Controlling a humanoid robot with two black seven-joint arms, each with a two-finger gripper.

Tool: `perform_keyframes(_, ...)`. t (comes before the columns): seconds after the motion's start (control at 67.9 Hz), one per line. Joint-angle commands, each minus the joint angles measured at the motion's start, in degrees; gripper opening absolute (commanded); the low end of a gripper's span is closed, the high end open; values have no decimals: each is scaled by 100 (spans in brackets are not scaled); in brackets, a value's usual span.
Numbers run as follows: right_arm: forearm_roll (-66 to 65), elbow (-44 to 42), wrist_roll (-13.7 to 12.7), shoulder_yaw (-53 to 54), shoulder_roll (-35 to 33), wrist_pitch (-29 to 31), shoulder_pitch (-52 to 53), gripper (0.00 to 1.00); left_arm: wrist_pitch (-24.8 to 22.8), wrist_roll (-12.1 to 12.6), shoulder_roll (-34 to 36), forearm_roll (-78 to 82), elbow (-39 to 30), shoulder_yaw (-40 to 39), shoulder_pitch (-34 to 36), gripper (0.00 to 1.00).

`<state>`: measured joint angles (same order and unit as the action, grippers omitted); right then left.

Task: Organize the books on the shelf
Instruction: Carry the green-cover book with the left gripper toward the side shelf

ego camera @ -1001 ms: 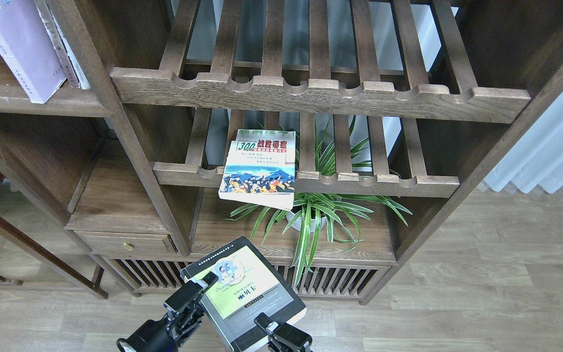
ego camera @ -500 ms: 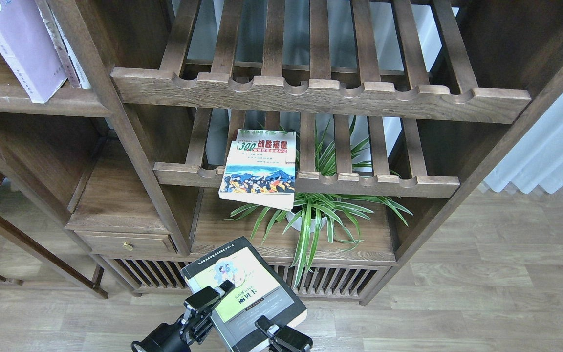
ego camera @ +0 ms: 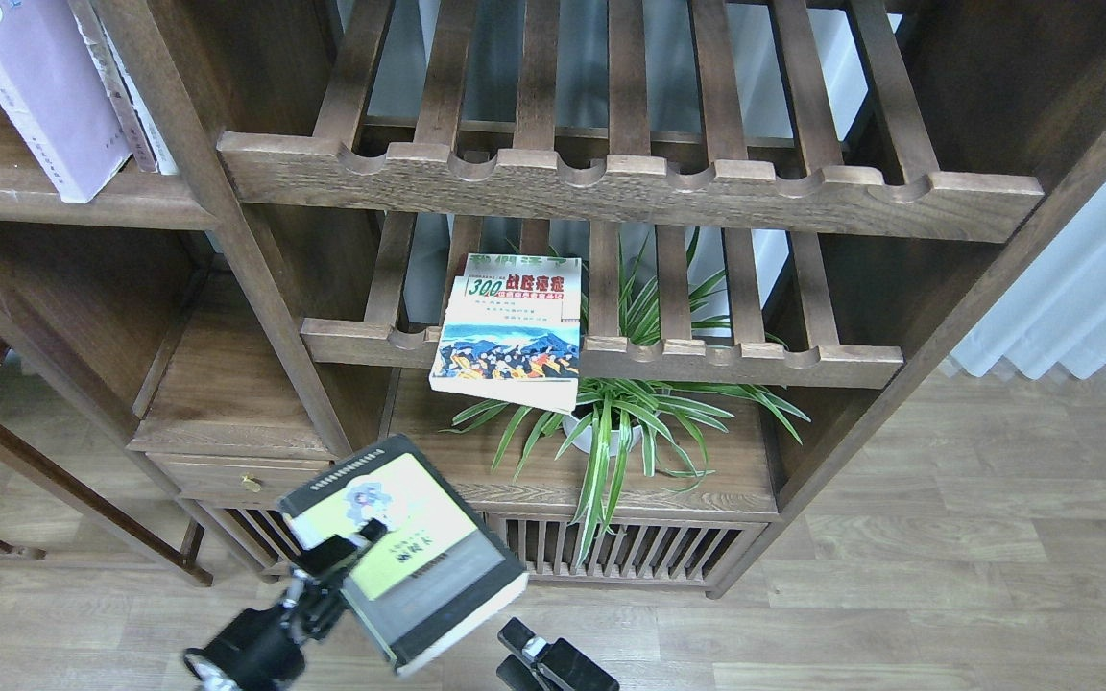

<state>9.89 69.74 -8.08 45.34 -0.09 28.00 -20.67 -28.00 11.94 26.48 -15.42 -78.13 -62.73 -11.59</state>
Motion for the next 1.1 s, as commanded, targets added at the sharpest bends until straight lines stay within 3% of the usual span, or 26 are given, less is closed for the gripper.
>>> perform_keyframes(0.0,-14,-92,-9,-7,9,0,1,100,0,-8,586,-5,-317,-845,-361,11)
perform_keyframes(0.132,-40,-110,-18,-42,9,0,10,100,0,36,885,-14,-668,-2076,-572,17)
perform_keyframes(0.25,-40,-110,-18,-42,9,0,10,100,0,63,1060,-14,-949,-2832,-581,10)
perform_keyframes(0.412,-40,-119,-18,-42,-9,0,-7,100,0,45,1280,-22,-1073,-3298,-581,6)
perform_keyframes(1.089,-57,-145,-26,-25,-35,0,-16,100,0,-166,1070,-93,-1627,-2956,-71,6)
